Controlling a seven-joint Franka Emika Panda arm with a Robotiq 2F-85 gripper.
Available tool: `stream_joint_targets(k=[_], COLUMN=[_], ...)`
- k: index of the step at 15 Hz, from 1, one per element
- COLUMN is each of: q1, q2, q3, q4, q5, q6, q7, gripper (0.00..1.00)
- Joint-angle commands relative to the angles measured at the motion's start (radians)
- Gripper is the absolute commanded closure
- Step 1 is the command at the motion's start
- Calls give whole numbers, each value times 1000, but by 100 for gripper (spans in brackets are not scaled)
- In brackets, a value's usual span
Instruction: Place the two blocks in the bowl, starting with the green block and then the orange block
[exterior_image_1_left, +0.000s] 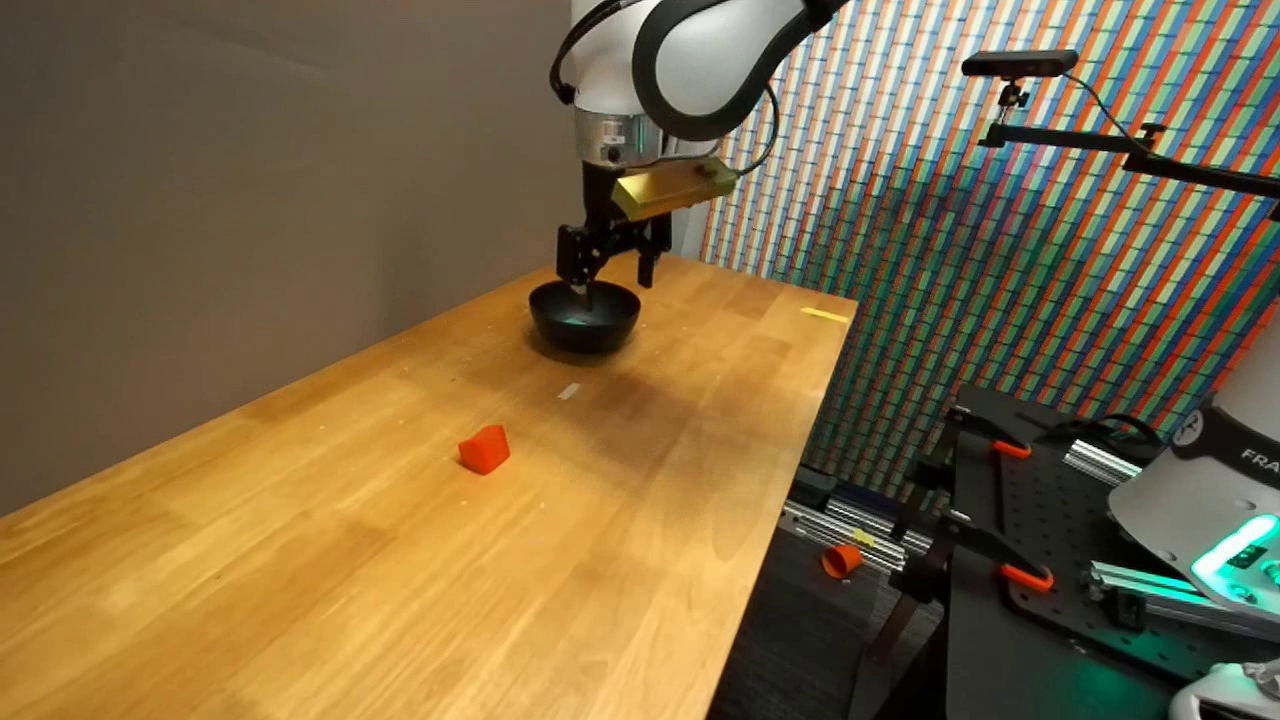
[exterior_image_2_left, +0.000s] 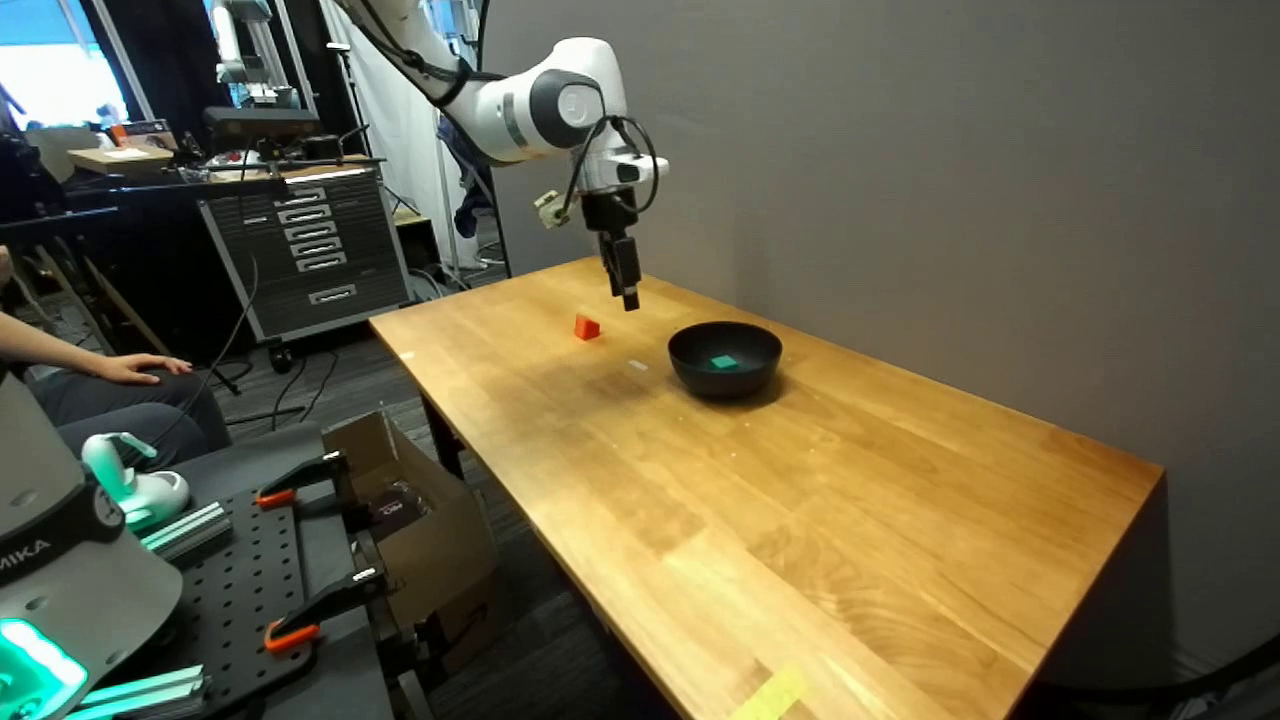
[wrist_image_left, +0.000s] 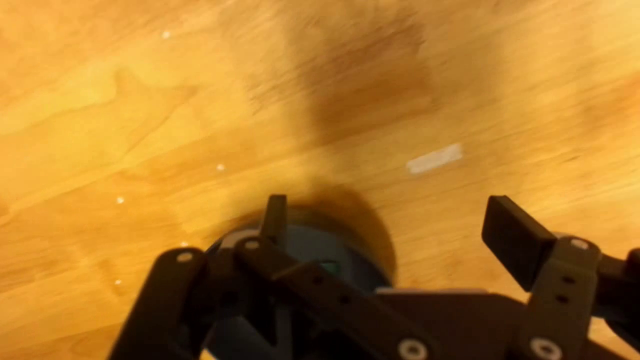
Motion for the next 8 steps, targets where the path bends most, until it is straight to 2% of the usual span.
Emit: stream_joint_targets(k=[1,3,8], q1=[-26,-9,2], q2=[-125,-115,33], q3=[93,112,140], q4=[-134,-129,7], q5=[162,199,244], q6=[38,40,13], q7=[-109,-128,-183], gripper=[0,0,0])
